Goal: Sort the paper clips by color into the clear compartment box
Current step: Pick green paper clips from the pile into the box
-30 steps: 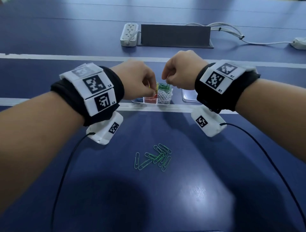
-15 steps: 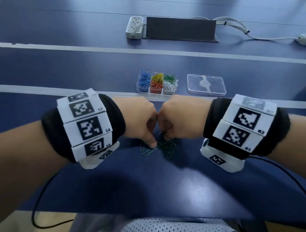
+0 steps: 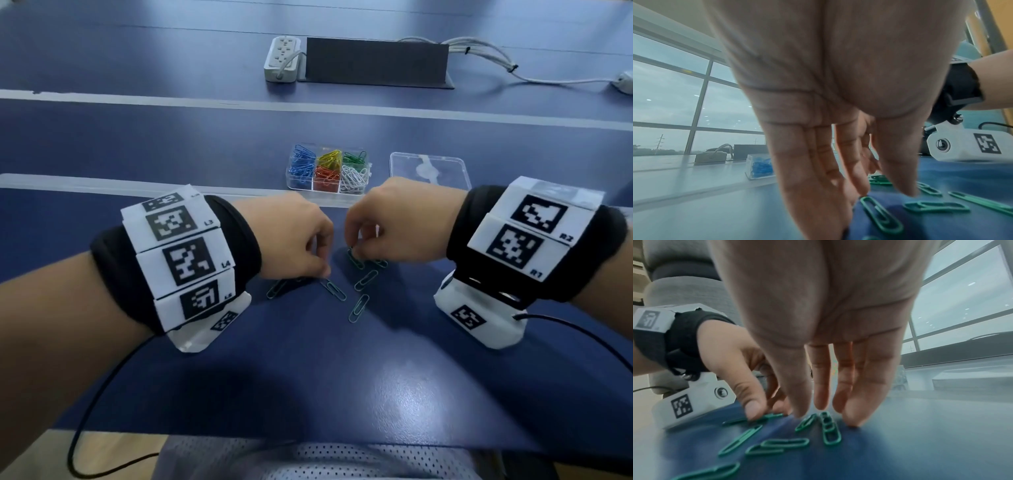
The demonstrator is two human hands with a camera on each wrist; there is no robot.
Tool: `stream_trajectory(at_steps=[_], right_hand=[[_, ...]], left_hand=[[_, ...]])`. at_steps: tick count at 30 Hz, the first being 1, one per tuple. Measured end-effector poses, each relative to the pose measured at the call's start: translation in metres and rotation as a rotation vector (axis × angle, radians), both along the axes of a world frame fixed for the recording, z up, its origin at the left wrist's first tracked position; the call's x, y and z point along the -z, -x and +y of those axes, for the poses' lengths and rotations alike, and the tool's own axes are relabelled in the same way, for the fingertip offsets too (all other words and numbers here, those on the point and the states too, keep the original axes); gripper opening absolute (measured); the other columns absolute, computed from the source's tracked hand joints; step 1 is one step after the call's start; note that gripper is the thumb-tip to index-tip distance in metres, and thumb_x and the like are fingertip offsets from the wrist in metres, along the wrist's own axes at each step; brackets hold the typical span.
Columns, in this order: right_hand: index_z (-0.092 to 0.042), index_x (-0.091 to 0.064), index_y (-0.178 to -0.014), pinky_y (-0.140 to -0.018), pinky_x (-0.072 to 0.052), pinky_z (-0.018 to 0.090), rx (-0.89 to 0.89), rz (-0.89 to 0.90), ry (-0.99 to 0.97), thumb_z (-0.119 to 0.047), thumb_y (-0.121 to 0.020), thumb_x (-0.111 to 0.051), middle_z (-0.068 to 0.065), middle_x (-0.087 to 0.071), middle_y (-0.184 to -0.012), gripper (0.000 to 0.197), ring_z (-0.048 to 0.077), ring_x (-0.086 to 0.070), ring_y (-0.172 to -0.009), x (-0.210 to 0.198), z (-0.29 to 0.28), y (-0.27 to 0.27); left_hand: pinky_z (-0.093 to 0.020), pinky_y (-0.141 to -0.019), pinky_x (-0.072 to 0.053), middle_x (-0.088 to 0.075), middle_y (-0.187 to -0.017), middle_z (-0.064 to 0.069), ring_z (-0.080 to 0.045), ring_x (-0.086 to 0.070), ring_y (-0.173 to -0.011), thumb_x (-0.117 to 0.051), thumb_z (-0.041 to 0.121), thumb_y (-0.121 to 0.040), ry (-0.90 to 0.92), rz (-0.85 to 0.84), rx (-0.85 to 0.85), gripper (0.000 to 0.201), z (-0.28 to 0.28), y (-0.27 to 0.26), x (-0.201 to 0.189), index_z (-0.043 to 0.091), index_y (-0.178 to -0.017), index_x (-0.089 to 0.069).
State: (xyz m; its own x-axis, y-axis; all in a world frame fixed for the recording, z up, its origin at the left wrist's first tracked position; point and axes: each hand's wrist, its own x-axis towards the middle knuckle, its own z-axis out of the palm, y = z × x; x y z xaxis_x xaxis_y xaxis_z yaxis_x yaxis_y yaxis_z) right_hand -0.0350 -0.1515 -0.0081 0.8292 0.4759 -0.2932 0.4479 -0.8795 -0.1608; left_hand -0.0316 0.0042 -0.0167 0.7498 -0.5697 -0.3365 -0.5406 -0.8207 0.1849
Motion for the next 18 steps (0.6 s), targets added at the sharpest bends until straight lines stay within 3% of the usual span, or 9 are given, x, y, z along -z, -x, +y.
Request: stream_trajectory(at_steps=[2, 4, 6, 11, 14, 18], right_hand=[[-0.025, -0.069, -0.097, -0.071, -0.041, 0.022, -0.017, 0.009, 0.030, -0.030, -0.078, -0.067, -0.011, -0.053, -0.072, 0.019, 0.015, -0.051, -0.076, 0.001, 0.003, 0.003], [-0.025, -0.069, -0.100, -0.071, -0.044, 0.023, -0.026, -0.008, 0.039, -0.024, -0.079, -0.065, -0.010, -0.052, -0.069, 0.021, 0.019, -0.055, -0.079, 0.001, 0.006, 0.004], [-0.026, -0.068, -0.101, -0.076, -0.049, 0.026, -0.030, -0.027, 0.030, -0.018, -0.079, -0.060, -0.008, -0.054, -0.073, 0.025, 0.022, -0.060, -0.085, 0.001, 0.008, 0.003], [-0.029, -0.067, -0.100, -0.073, -0.042, 0.022, 0.034, 0.022, -0.036, -0.017, -0.077, -0.057, -0.006, -0.063, -0.078, 0.027, 0.013, -0.050, -0.069, -0.002, 0.003, -0.001], [-0.029, -0.065, -0.085, -0.071, -0.038, 0.020, 0.073, 0.017, -0.087, -0.018, -0.076, -0.057, -0.011, -0.056, -0.067, 0.016, 0.003, -0.048, -0.061, -0.003, -0.002, -0.002], [-0.024, -0.063, -0.077, -0.075, -0.048, 0.025, 0.078, 0.022, -0.074, -0.020, -0.075, -0.059, -0.007, -0.061, -0.071, 0.006, 0.015, -0.053, -0.071, -0.002, -0.005, 0.002]], left_hand=[[-0.022, -0.058, -0.038, -0.057, -0.078, 0.012, -0.005, -0.047, -0.064, -0.069, 0.044, -0.076, -0.032, -0.001, 0.006, 0.022, -0.001, 0.002, 0.000, 0.030, -0.092, -0.062], [-0.021, -0.064, -0.038, -0.058, -0.080, 0.012, -0.007, -0.048, -0.066, -0.070, 0.038, -0.076, -0.047, -0.010, 0.005, 0.022, -0.003, 0.002, 0.001, 0.028, -0.095, -0.064], [-0.019, -0.062, -0.037, -0.059, -0.078, 0.012, -0.001, -0.046, -0.061, -0.067, 0.027, -0.079, -0.022, -0.013, -0.006, 0.016, -0.003, 0.001, 0.001, 0.027, -0.095, -0.065], [-0.019, -0.057, -0.036, -0.053, -0.066, 0.014, 0.003, -0.043, -0.056, -0.056, 0.018, -0.078, 0.024, -0.019, -0.029, 0.020, 0.000, 0.002, -0.002, 0.030, -0.092, -0.064], [-0.021, -0.068, -0.043, -0.055, -0.067, 0.010, -0.006, -0.049, -0.064, -0.051, 0.017, -0.079, 0.085, -0.004, -0.059, 0.020, 0.004, 0.002, -0.002, 0.028, -0.088, -0.065], [-0.027, -0.075, -0.047, -0.063, -0.084, 0.002, -0.018, -0.054, -0.080, -0.049, 0.018, -0.080, 0.101, -0.017, -0.029, 0.014, 0.003, 0.004, -0.001, 0.025, -0.075, -0.059]])
